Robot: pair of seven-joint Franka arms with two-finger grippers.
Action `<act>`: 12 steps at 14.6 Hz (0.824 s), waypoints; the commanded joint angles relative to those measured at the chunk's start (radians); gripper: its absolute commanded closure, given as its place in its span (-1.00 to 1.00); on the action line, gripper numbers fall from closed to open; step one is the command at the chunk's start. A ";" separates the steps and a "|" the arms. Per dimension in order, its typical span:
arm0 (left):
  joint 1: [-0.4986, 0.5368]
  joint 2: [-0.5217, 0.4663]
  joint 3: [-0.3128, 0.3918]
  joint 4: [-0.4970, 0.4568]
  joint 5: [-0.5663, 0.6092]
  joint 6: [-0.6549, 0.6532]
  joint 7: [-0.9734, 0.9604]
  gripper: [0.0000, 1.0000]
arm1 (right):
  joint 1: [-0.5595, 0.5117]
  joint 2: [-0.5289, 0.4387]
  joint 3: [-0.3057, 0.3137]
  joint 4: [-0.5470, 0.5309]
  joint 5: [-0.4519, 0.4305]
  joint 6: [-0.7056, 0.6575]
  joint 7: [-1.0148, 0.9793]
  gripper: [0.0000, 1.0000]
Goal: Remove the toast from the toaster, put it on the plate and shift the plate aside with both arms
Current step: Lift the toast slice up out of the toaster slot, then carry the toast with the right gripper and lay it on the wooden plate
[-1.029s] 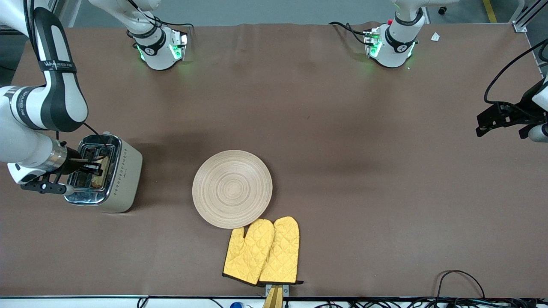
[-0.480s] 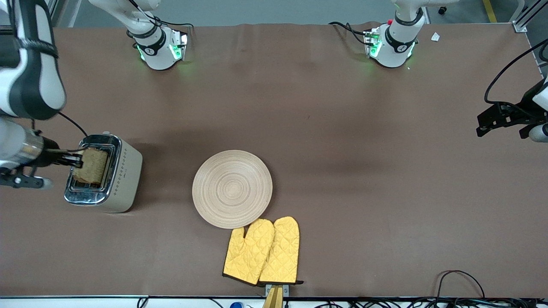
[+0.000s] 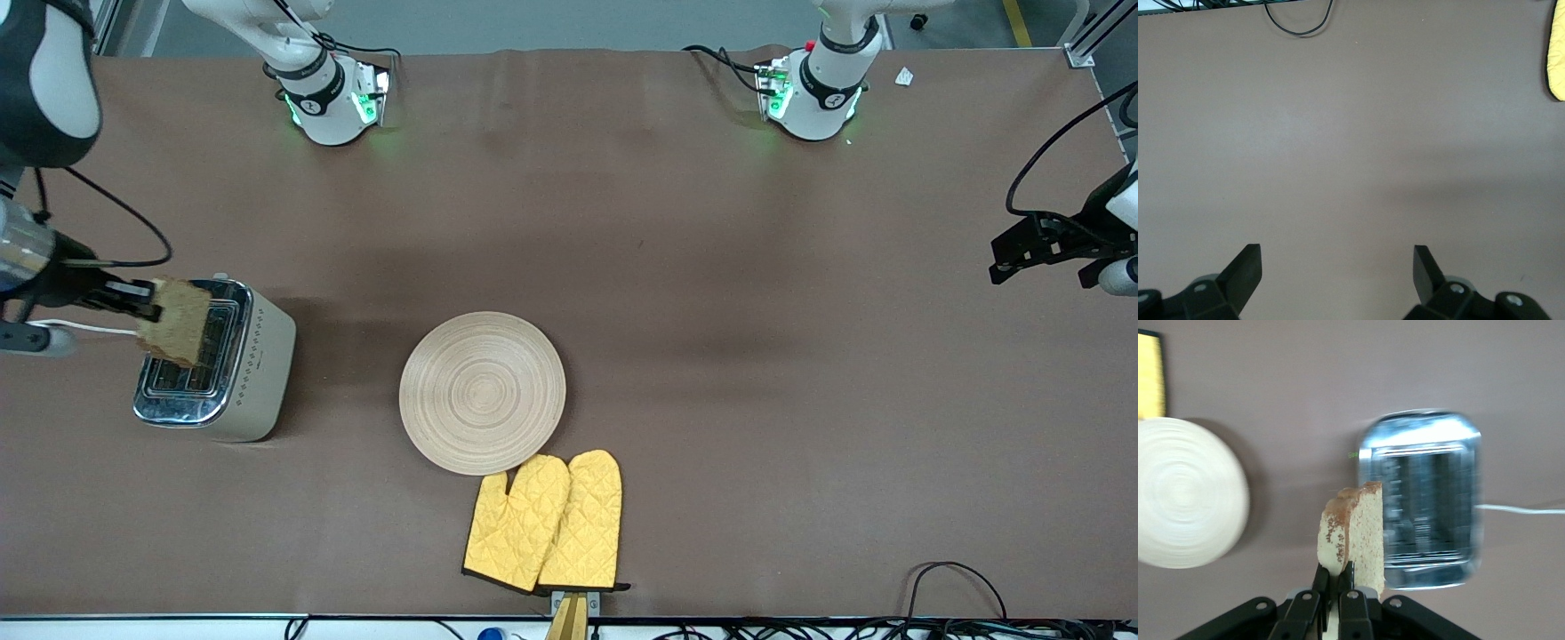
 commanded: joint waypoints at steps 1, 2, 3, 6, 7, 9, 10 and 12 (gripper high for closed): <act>0.004 0.000 -0.004 0.004 0.014 0.000 -0.007 -1.00 | 0.086 0.022 -0.003 -0.021 0.114 0.071 0.148 1.00; 0.004 -0.002 -0.004 0.004 0.014 0.002 -0.006 -1.00 | 0.132 0.042 -0.003 -0.033 0.148 0.130 0.211 1.00; 0.004 0.000 -0.004 0.004 0.014 0.000 -0.007 -1.00 | 0.172 0.063 -0.003 -0.042 0.178 0.185 0.263 1.00; 0.004 0.000 -0.004 0.004 0.014 0.000 -0.007 -1.00 | 0.290 0.149 -0.003 -0.068 0.280 0.384 0.384 1.00; 0.004 0.000 -0.004 0.004 0.014 0.002 -0.007 -1.00 | 0.325 0.183 -0.003 -0.067 0.290 0.427 0.409 1.00; 0.004 0.000 -0.004 0.004 0.014 0.000 -0.007 -1.00 | 0.396 0.257 -0.003 -0.065 0.306 0.553 0.464 1.00; 0.004 0.000 -0.004 0.004 0.014 0.000 -0.007 -1.00 | 0.428 0.298 -0.003 -0.064 0.309 0.610 0.486 1.00; 0.002 0.000 -0.004 0.004 0.014 0.000 -0.007 -1.00 | 0.456 0.352 -0.003 -0.065 0.323 0.696 0.493 1.00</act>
